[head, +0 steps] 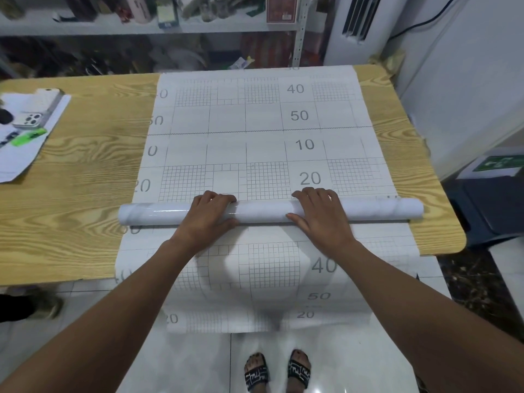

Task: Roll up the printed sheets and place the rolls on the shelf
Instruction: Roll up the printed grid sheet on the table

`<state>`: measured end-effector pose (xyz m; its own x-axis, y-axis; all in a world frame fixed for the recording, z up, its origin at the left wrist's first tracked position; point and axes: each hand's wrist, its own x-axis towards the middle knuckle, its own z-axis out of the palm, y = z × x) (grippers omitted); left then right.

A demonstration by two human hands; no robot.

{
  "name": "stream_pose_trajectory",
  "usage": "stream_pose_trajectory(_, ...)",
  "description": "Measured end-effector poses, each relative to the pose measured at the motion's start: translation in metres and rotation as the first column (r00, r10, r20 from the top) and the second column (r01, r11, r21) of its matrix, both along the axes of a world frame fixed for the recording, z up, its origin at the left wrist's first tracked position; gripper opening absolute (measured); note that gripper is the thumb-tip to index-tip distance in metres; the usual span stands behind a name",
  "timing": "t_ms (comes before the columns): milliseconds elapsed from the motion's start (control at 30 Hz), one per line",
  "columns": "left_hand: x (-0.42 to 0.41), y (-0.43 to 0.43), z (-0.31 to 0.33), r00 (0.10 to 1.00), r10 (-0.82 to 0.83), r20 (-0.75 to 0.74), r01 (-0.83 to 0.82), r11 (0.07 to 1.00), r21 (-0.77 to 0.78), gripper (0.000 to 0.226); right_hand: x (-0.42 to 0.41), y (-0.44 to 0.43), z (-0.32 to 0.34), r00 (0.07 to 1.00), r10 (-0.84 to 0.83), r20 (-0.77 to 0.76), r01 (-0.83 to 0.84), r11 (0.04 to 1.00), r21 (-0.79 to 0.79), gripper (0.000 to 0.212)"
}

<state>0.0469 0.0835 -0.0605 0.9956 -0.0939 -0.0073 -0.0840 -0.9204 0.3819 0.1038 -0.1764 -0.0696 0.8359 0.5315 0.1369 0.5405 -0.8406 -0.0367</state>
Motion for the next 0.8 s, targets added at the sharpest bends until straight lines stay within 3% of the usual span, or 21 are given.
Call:
stream_pose_trajectory(367, 0.006, 0.002, -0.002, 0.999, -0.022, 0.031, 0.019, 0.997, 0.076, 0.043, 0.003, 0.0, -0.003, 0.999, 0.027, -0.04, -0.026, 1.0, 0.009, 0.055)
stream_pose_trajectory(567, 0.013, 0.004, 0.0, 0.999, -0.036, -0.028, 0.039, 0.993, 0.113, 0.067, 0.01, -0.002, -0.002, 0.997, 0.04, -0.071, -0.04, 0.999, 0.006, 0.063)
stream_pose_trajectory(800, 0.026, 0.019, -0.007, 0.992, -0.108, -0.071, 0.116, 0.986, 0.121, 0.076, 0.025, 0.0, 0.0, 0.993, 0.055, -0.102, -0.058, 0.998, -0.031, 0.069)
